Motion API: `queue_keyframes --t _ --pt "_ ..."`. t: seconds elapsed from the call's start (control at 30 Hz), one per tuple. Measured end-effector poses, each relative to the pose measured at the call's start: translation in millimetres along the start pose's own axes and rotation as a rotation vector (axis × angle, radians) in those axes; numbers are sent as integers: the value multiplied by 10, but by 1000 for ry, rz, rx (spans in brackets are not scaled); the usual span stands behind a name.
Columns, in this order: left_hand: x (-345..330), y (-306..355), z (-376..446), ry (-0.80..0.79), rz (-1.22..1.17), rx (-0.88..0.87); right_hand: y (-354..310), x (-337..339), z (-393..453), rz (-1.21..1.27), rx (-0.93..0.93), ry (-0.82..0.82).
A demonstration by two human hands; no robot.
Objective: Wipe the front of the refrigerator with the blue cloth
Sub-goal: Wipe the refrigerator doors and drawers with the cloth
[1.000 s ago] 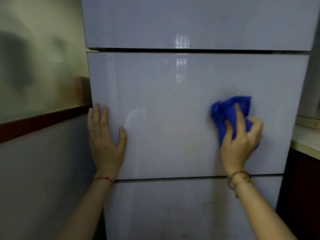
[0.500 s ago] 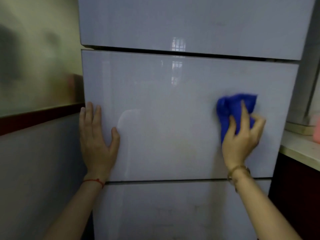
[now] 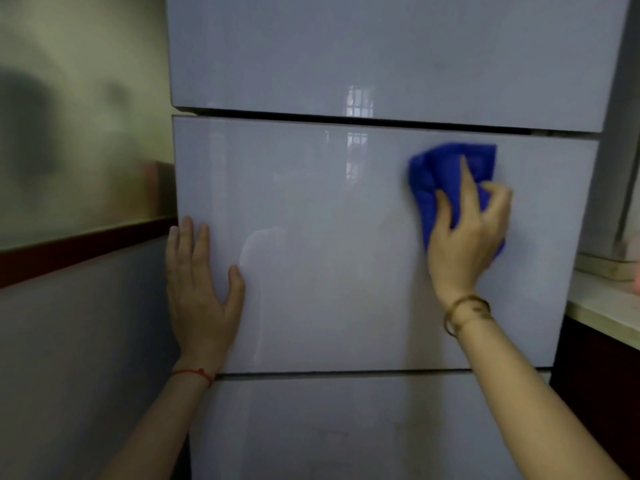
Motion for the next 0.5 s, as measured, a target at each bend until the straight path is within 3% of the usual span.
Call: queue_keyframes --t 0.13,0.2,0.27,0.33,0.43,0.5 --pt "-6 -33 2 -15 4 0 -848 -215 -626 -5 431 -105" --pt "-7 -43 4 -22 8 -1 -977 -149 -1165 -4 679 -181" --pt "-9 -43 6 -31 11 -13 -870 -78 -1257 -2 794 -222" --pt "-8 -48 18 -37 11 -16 -791 -89 -934 -12 736 -205" --pt "-13 -52 12 -43 3 -15 -919 -262 -178 -12 424 -89" --pt "-15 -52 9 -39 3 -20 -1178 -385 3 -39 328 -44"
Point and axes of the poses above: each hand's wrist, its own z-axis towards the middle knuckle, its own x-axis out of the back of the hand, y = z × x, the point moved 6 cm from there along z, towards the middle knuckle, and after that the axes turned 2 degrees about -x, right-handed, at the moved point
